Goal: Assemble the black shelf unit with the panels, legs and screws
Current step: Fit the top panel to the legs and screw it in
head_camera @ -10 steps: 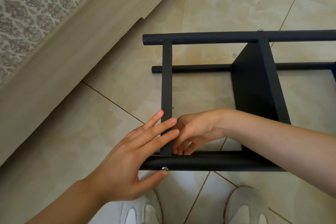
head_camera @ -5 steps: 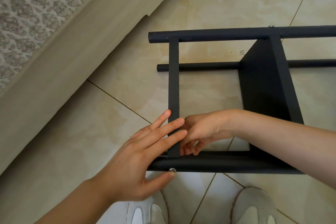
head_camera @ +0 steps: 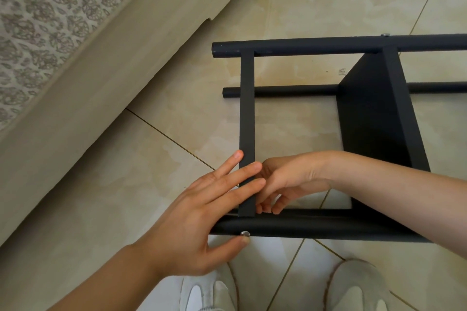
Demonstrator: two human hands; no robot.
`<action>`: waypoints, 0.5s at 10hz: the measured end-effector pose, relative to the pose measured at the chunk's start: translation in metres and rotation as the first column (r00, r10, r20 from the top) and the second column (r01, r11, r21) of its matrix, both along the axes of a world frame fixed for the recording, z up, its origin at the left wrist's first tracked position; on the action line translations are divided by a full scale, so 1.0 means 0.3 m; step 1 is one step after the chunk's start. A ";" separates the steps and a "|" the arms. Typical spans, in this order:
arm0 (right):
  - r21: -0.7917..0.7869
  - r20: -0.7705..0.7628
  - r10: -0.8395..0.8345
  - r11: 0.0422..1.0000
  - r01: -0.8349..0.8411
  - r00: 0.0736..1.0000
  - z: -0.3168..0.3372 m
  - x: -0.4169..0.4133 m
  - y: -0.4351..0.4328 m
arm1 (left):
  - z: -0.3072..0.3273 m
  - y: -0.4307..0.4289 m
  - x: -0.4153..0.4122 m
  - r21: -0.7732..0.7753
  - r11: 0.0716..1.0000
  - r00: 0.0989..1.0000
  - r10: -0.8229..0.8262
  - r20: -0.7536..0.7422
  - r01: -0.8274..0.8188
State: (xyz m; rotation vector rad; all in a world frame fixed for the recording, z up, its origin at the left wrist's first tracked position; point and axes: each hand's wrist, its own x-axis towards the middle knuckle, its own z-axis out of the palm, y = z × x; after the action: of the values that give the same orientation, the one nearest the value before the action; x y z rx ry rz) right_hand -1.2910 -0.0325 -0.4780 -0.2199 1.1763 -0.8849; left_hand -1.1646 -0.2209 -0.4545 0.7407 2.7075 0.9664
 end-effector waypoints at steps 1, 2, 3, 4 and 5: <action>-0.022 0.030 -0.060 0.998 0.061 0.998 -0.007 0.017 0.001 | 0.001 -0.001 0.000 0.004 1.000 1.000 0.002 0.009 -0.002; -0.026 0.030 -0.110 0.993 0.111 0.993 -0.022 0.034 -0.009 | 0.000 -0.002 0.001 0.004 1.000 1.000 0.003 0.008 -0.003; 0.014 -0.067 -0.052 0.998 0.053 0.996 -0.023 0.031 -0.016 | 0.000 -0.001 0.001 0.002 1.000 1.000 0.004 0.004 -0.004; 0.020 -0.081 -0.013 1.000 0.015 0.997 -0.008 0.014 -0.014 | 0.001 -0.001 0.001 0.001 1.000 1.000 0.008 0.000 -0.008; 0.002 -0.021 -0.057 0.998 0.057 0.998 -0.005 0.013 -0.005 | -0.001 -0.002 0.001 0.006 1.000 1.000 0.003 0.001 -0.003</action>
State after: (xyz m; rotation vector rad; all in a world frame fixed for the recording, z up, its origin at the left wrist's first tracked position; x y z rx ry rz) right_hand -1.2872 -0.0340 -0.4794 -0.1944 1.2080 -0.9328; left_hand -1.1641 -0.2214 -0.4547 0.7377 2.7073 0.9752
